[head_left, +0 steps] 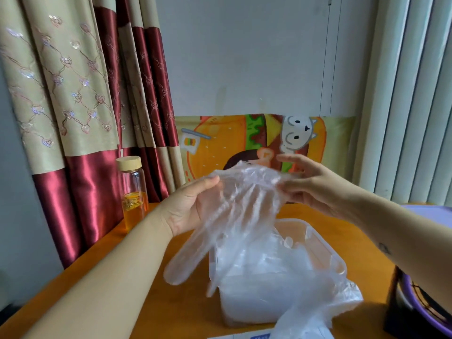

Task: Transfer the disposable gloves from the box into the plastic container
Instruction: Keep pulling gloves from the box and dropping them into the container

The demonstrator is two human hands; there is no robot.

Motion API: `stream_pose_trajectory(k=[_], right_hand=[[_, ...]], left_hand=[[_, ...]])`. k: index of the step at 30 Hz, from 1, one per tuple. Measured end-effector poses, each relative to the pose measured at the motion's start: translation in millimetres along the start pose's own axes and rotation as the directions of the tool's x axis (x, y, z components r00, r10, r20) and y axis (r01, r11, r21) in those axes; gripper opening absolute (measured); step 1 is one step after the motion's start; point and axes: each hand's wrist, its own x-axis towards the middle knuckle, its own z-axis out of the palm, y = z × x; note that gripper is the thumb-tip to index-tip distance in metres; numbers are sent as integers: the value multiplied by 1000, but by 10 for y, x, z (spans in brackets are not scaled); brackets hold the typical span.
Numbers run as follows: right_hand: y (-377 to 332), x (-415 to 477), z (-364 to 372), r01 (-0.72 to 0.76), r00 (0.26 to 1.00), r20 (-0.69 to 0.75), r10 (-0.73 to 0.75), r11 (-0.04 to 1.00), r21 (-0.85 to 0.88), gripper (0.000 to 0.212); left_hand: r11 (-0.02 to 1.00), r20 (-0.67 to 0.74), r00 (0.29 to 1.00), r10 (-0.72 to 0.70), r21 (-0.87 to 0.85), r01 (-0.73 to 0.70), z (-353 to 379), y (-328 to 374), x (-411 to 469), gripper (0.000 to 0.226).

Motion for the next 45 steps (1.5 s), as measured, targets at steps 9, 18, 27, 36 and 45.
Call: stream_pose_trajectory(k=[9,18,27,36,45], right_hand=[[201,32,-148,-96,962,255,95,995,-6,52],[288,87,-342,-92,995,-8,103,841,-533,49],[774,125,-252,-153,948,-27,319,379,-912,71],[877,236,-95,-97,889,-94,448,-16,-995,61],[889,139,77,230,874,186,448,-45,-972,70]], left_hand=[[888,-15,983,-185,426,174,56,-20,176,30],[316,-350,883,313,915,251,-71,207,541,40],[-296,105,931,-349,930,-216,491,-477,373,53],[-300,-220,792,-570,953,49,388,-850,502,58],[-347,-208,785,-584,938,-10,275,-1093,577,59]])
